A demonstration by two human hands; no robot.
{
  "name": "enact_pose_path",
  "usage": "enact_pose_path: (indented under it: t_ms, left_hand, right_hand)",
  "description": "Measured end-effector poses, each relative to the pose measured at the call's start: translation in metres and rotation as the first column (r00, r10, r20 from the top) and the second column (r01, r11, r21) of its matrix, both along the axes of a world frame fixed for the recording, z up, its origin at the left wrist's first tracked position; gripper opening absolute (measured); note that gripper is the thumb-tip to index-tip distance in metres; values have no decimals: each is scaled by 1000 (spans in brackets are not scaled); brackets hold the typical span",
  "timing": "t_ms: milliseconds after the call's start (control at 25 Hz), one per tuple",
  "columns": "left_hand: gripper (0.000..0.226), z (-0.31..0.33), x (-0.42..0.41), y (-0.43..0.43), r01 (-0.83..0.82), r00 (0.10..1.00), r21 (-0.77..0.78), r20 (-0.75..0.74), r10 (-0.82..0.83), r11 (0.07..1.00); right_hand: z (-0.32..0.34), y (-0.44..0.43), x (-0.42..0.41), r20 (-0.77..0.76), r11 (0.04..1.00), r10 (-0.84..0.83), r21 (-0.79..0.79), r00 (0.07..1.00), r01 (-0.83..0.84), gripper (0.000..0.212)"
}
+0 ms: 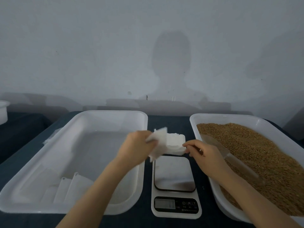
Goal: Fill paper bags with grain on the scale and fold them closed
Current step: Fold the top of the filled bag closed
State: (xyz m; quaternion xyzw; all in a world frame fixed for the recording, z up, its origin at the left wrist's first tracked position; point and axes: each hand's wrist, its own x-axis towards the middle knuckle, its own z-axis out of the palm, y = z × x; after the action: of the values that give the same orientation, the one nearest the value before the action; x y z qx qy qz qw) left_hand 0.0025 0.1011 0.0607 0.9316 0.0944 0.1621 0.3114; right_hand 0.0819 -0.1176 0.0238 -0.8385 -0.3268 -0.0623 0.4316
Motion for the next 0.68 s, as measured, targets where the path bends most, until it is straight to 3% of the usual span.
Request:
enact_pose_path:
  t_ms: [80, 160, 240, 320, 480, 600, 680]
  left_hand:
    - [25, 10, -21, 26, -193, 981, 70, 28, 192, 979]
    - [21, 9, -45, 50, -333, 940, 107, -40, 339, 937]
    - [19, -2, -70, 64, -380, 906, -24, -210, 367, 925]
    - [19, -16, -90, 71, -364, 874, -96, -378, 305, 926]
    - [11, -31, -114, 90, -174, 719, 139, -659, 222, 975]
    - [26, -27, -115, 96, -62, 636, 268, -731, 245, 961]
    - [37, -25, -111, 99, -42, 642, 264, -732, 228, 964]
  right_hand:
    - [-2, -1, 1, -10, 1000, -2, -10, 1000, 2, 16]
    - [-3, -1, 1, -7, 1000, 3, -21, 1000, -3, 16]
    - [-3, 0, 0, 9, 1000, 7, -17, 1000, -7, 16]
    - [-2, 1, 1, 31, 1000, 12, -13, 999, -12, 16]
    - [-2, 0, 0, 42, 1000, 4, -9, 999, -4, 16]
    - [-2, 0, 0, 49, 1000, 5, -7, 999, -5, 16]
    - [-1, -1, 0, 54, 1000, 0, -12, 999, 0, 15]
